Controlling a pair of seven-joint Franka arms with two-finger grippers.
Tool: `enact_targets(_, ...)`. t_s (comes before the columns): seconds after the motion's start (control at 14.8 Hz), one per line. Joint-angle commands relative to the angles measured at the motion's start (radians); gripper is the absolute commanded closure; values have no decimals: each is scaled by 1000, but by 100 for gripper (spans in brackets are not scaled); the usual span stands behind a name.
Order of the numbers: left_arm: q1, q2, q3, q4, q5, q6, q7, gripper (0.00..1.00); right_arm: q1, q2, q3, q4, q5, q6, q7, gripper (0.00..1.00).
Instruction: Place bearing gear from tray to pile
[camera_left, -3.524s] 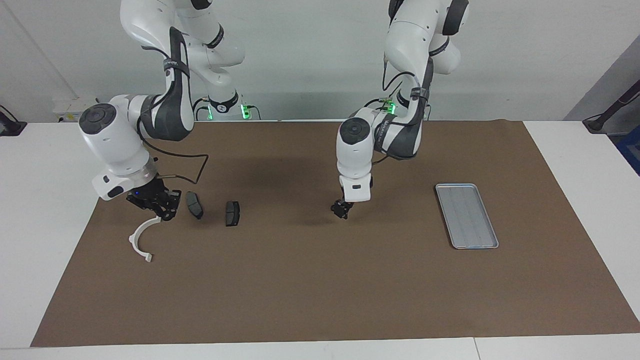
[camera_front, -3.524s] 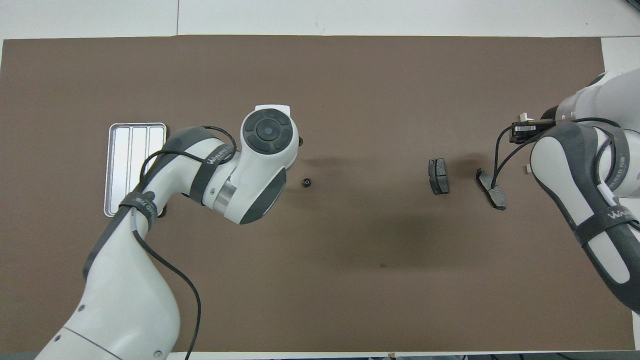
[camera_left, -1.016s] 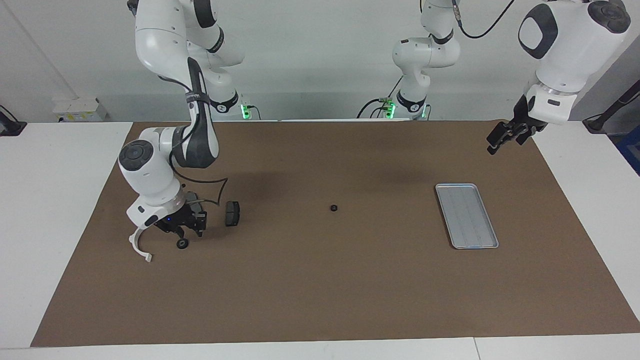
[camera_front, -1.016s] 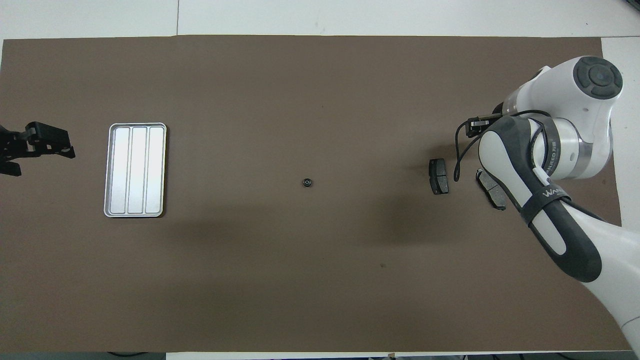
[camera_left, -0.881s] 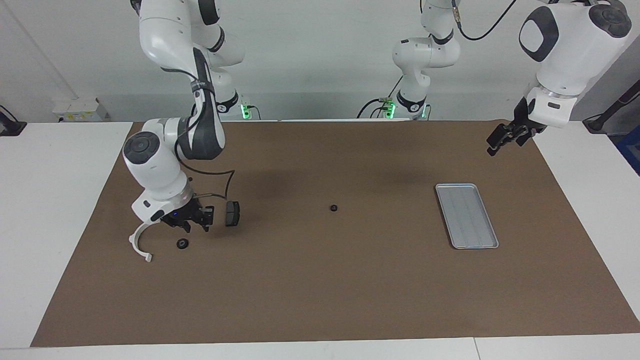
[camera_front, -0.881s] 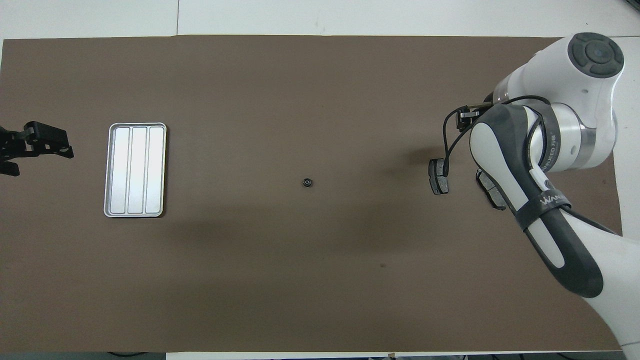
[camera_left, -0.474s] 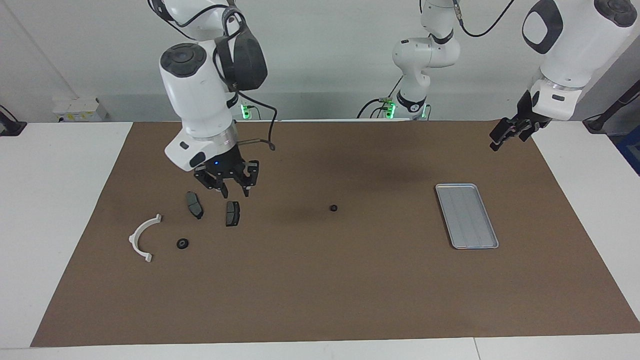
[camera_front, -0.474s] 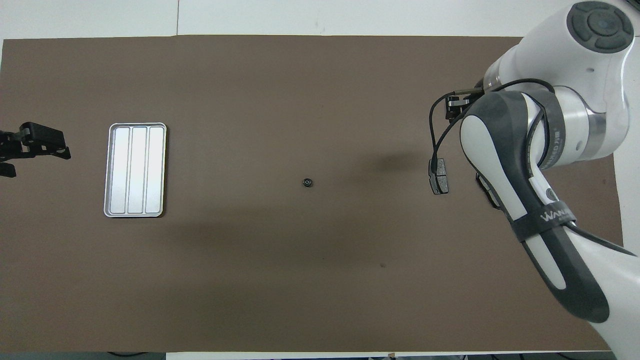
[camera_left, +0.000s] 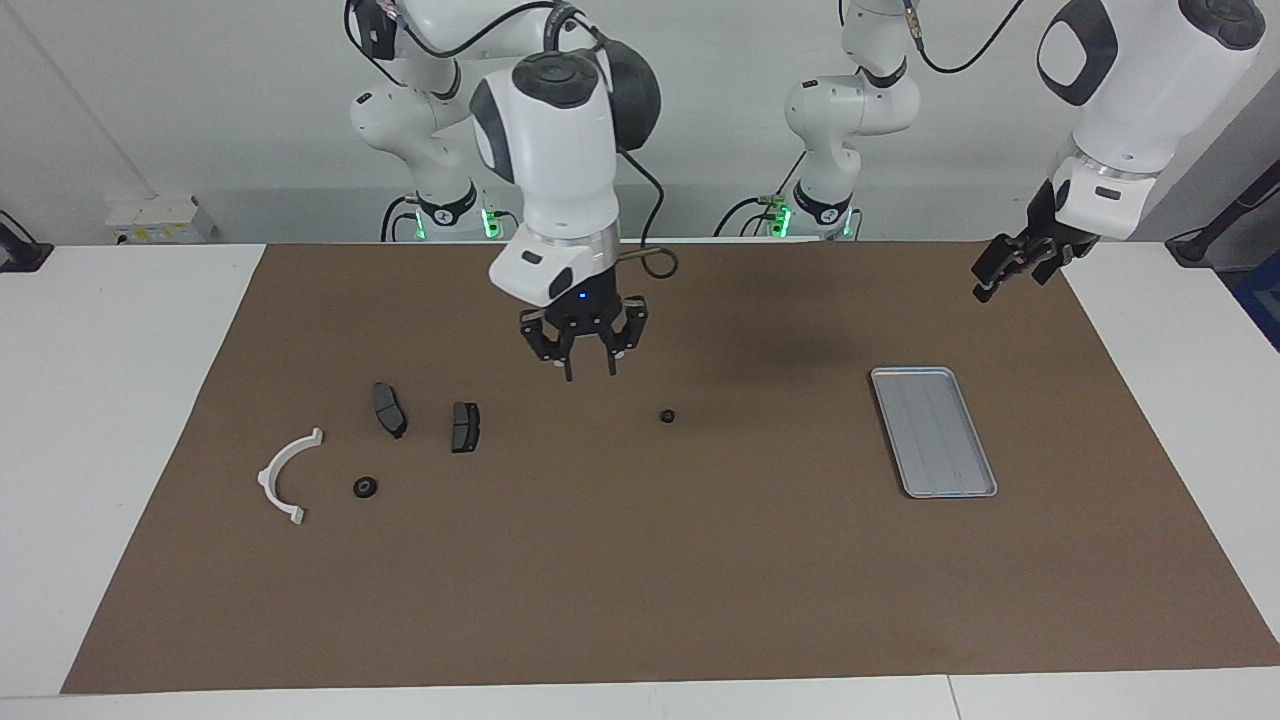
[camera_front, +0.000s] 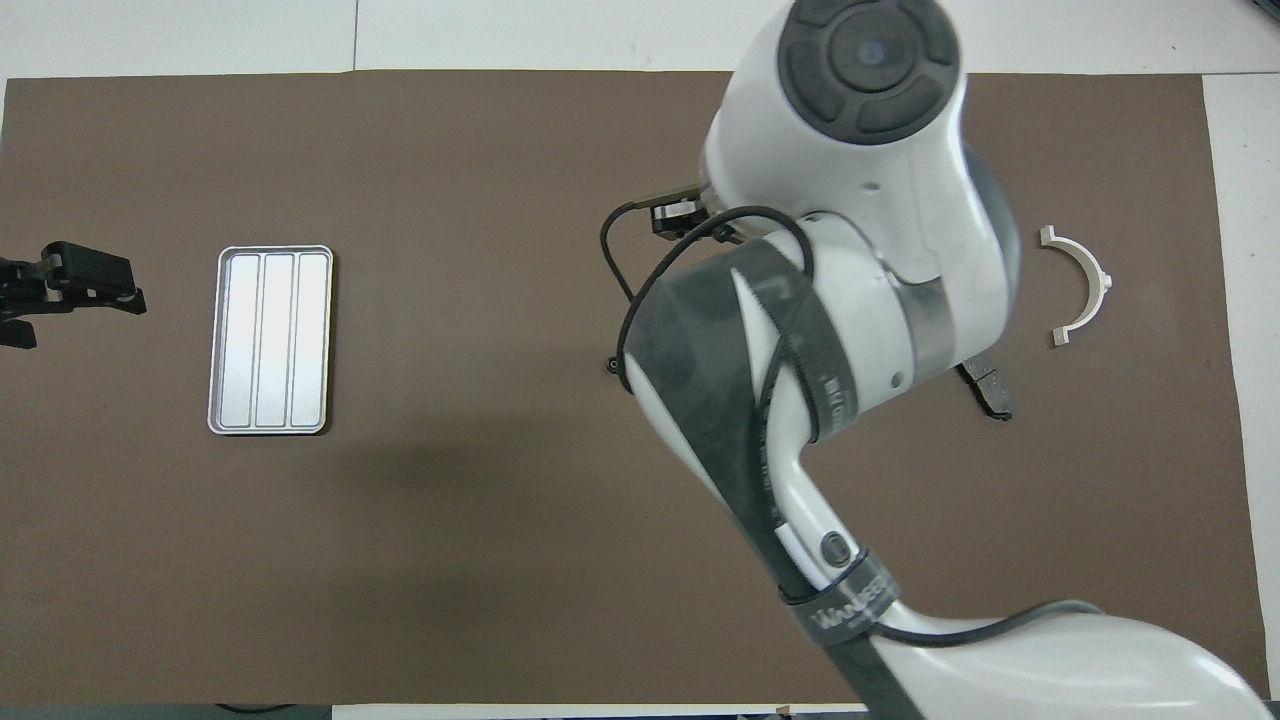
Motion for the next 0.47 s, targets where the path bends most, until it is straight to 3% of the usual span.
enact_targets(0.0,23,-7,-19,-10,-27,48,21,0,53,117,-23,128,62,-25,44,48)
enact_targets(0.41,19,-12,-30,-16,-27,48,24,0,59,163,-15,93,142,-5,64,48)
